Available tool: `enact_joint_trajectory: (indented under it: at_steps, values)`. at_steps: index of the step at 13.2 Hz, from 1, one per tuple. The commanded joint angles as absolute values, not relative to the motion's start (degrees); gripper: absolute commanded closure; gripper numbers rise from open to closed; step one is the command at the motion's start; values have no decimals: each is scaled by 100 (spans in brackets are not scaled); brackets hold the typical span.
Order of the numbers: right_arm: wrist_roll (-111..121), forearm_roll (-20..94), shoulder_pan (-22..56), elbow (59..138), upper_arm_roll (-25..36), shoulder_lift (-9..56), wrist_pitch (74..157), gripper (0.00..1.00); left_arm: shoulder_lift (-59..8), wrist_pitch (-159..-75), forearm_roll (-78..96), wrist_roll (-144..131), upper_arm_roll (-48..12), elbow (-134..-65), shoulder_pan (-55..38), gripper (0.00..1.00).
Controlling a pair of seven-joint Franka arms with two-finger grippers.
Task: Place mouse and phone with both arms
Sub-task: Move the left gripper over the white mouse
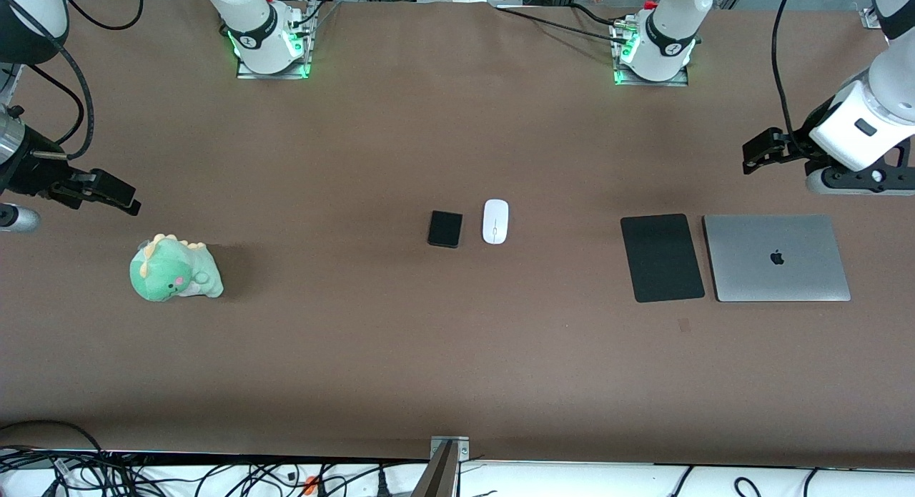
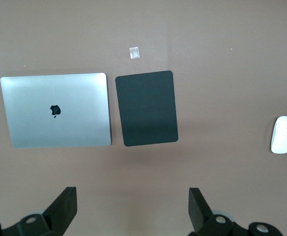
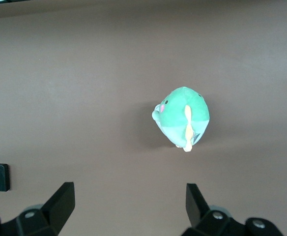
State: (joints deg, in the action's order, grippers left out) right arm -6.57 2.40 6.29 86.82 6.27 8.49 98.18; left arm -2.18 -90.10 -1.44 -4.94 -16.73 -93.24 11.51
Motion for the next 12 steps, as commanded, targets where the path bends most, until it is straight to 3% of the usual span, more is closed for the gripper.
enact_joint_trajectory:
  at_steps: [1, 12]
  values:
    - [-624, 229, 615, 8596, 606, 826, 9686, 0, -290, -9131, 9, -903, -1862, -9343, 1116, 0]
    - [-651, 229, 615, 8613, 606, 826, 9686, 0, -1290, -9966, -105, -3154, -3374, -9351, 924, 0]
